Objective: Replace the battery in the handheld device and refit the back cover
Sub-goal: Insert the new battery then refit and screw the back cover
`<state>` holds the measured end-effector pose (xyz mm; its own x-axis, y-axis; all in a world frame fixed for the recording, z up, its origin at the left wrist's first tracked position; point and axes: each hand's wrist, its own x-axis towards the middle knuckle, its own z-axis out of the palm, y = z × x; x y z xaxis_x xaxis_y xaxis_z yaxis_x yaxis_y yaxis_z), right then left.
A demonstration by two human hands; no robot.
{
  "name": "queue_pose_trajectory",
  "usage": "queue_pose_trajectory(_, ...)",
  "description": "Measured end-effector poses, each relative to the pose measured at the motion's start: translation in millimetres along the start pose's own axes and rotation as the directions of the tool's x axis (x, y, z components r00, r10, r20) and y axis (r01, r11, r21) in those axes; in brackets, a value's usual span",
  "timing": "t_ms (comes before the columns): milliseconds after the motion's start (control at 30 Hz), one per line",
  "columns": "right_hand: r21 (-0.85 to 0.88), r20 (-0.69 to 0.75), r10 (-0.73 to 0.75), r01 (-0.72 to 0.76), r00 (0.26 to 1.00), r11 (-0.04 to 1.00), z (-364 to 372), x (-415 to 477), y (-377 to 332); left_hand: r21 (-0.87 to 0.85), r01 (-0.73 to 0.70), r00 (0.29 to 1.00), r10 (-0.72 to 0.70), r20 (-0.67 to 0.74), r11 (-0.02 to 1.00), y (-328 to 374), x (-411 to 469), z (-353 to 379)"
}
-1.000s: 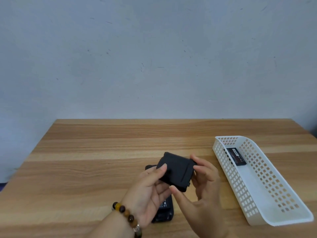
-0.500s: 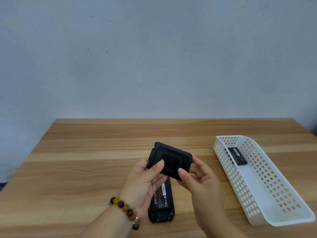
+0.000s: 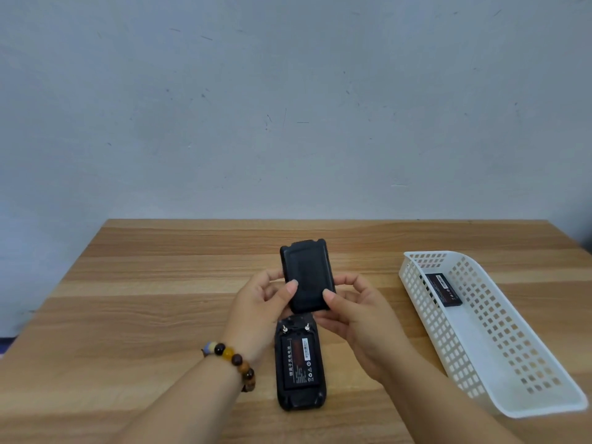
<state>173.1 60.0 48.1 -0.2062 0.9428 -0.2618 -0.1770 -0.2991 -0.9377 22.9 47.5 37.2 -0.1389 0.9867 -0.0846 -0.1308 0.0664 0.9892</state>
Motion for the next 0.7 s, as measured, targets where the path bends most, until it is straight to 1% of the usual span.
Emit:
queue_pose_trajectory(67, 0.049, 0.0, 0.013, -0.013, 1.0, 0.999, 2, 1, 1, -0.041, 0.043, 0.999, -0.042, 0.032, 0.998, -5, -4, 1)
queue_pose_trajectory(100, 0.038, 0.003, 0.009, -0.009, 1.0, 0.999, 2, 1, 2, -0.057, 0.061, 0.997, -0.058, 0.046, 0.996, -7, -6, -1)
queue_pose_trajectory(167, -0.042, 0.011, -0.024, 0.025, 1.0, 0.999, -1, 2, 6, -0.046, 0.073, 0.995, -0.07, 0.064, 0.996, -11, -7, -5)
queue_pose_trajectory(267, -0.233, -0.001, -0.08, 0.078, 0.997, 0.969, -5, 4, 11, 0.072, 0.062, 0.996, -0.065, 0.053, 0.996, -17, -8, -9)
queue_pose_trajectory(333, -0.328, 0.009, -0.096, 0.094, 0.995, 0.94, -6, 6, 17, 0.191, 0.048, 0.999, -0.046, -0.011, 0.98, -23, -10, -11)
queue_pose_trajectory(400, -0.39, 0.037, -0.086, 0.094, 0.996, 0.916, -7, 7, 27, 0.336, 0.05, 0.997, -0.029, -0.067, 0.941, -33, -13, -14)
queue_pose_trajectory(467, -0.449, 0.064, -0.07, 0.092, 0.995, 0.889, -10, 8, 37, 0.457, 0.04, 0.998, -0.009, -0.07, 0.888, -43, -18, -17)
queue_pose_trajectory(533, -0.5, 0.09, -0.054, 0.092, 0.994, 0.861, -13, 8, 48, 0.505, 0.037, 0.998, -0.007, -0.062, 0.863, -52, -24, -20)
queue_pose_trajectory(633, -0.565, 0.122, -0.041, 0.103, 0.992, 0.819, -21, 10, 62, 0.555, 0.068, 0.998, -0.048, -0.051, 0.829, -64, -28, -21)
queue_pose_trajectory(700, -0.615, 0.131, -0.039, 0.112, 0.991, 0.781, -24, 11, 70, 0.566, 0.071, 0.997, -0.057, -0.042, 0.821, -70, -30, -21)
